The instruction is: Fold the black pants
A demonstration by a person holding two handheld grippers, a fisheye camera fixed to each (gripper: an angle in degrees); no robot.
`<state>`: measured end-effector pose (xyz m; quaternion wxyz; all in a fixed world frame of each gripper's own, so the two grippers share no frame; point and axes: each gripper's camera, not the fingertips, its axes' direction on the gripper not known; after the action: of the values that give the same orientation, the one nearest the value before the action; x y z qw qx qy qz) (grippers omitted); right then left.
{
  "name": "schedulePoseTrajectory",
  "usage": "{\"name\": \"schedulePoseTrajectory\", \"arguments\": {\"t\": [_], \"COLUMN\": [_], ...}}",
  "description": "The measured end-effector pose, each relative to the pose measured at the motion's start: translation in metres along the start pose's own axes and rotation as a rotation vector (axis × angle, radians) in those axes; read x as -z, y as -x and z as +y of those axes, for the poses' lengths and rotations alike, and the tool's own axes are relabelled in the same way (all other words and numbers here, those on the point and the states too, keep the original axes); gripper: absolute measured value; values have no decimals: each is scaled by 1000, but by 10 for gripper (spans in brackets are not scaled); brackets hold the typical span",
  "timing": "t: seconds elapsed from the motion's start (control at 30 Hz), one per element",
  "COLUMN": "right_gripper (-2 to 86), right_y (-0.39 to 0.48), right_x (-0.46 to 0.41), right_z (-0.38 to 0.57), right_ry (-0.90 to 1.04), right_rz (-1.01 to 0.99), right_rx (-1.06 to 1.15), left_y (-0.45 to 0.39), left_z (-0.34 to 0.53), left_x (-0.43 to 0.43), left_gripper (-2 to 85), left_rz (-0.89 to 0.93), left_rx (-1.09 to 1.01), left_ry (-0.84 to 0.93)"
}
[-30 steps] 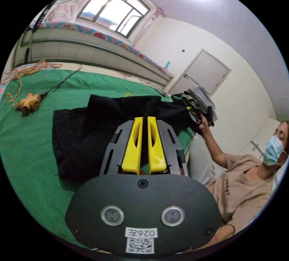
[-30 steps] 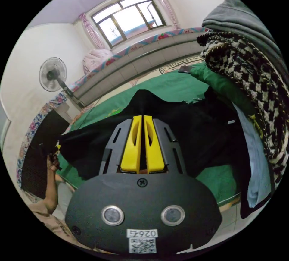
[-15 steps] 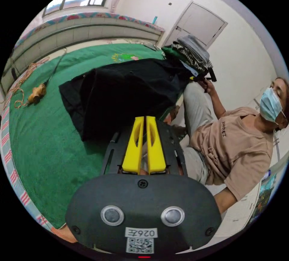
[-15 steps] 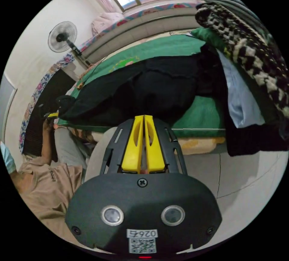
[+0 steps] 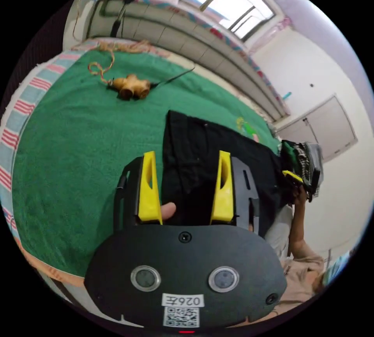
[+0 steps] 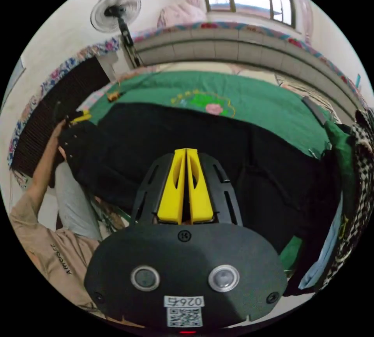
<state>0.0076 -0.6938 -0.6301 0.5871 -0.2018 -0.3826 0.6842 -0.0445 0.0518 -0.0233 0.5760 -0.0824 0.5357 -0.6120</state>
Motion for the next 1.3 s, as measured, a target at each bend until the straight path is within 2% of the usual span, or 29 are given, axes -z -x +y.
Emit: {"name": "schedulePoseTrajectory", "arguments": {"t": [0.1,0.13,0.17,0.27,0.37,0.43,0.47,0.53,0.57,0.7,0.97,1.07,1.17,1.23,1.3], "right_gripper": [-9,-9,-9,-9,-9,-9,-9,-9,-9,-9,-9,-9,-9,-9,-7], "right_y": [8,9,10,-2,-18,-16,-14,-8,-8,-16,-9,-4,-18,-47,-72], "right_x": [-78,-90,-86,-92,-99,-107,-108,-111,-112,-117,-118,-94,-42,-7,3], "right_z": [-9,-9,-10,-17,-25,-33,-35,-42,-43,-50,-64,-66,-60,-53,-54], "right_ry": [281,297,267,283,272,280,281,282,282,275,254,139,-73,-177,-159], "right_rz": [40,40,38,-69,-178,-161,-150,-111,-108,-159,-147,-191,-87,159,341], "right_rx": [22,16,17,-29,-97,-86,-75,-40,-37,-81,-40,-16,-98,-259,-360], "left_y": [13,12,6,-6,-19,-30,-39,-52,-59,-51,-73,-76,-60,-52,-49], "left_z": [-26,-30,-39,-58,-61,-58,-54,-51,-52,-60,-59,-64,-71,-72,-70], "left_x": [-54,-56,-61,-80,-96,-105,-109,-109,-110,-127,-127,-107,-73,-59,-55], "left_gripper": [156,159,164,200,196,157,107,72,82,89,56,54,54,53,54], "left_rz": [-141,-201,-291,-256,-322,-384,-385,-334,-273,-285,-379,-357,-241,-324,-571], "left_rx": [74,82,57,9,-29,-77,-139,-199,-215,-150,-322,-304,-226,-187,-157], "left_ry": [159,167,180,229,239,233,212,191,182,223,221,155,51,20,28]}}
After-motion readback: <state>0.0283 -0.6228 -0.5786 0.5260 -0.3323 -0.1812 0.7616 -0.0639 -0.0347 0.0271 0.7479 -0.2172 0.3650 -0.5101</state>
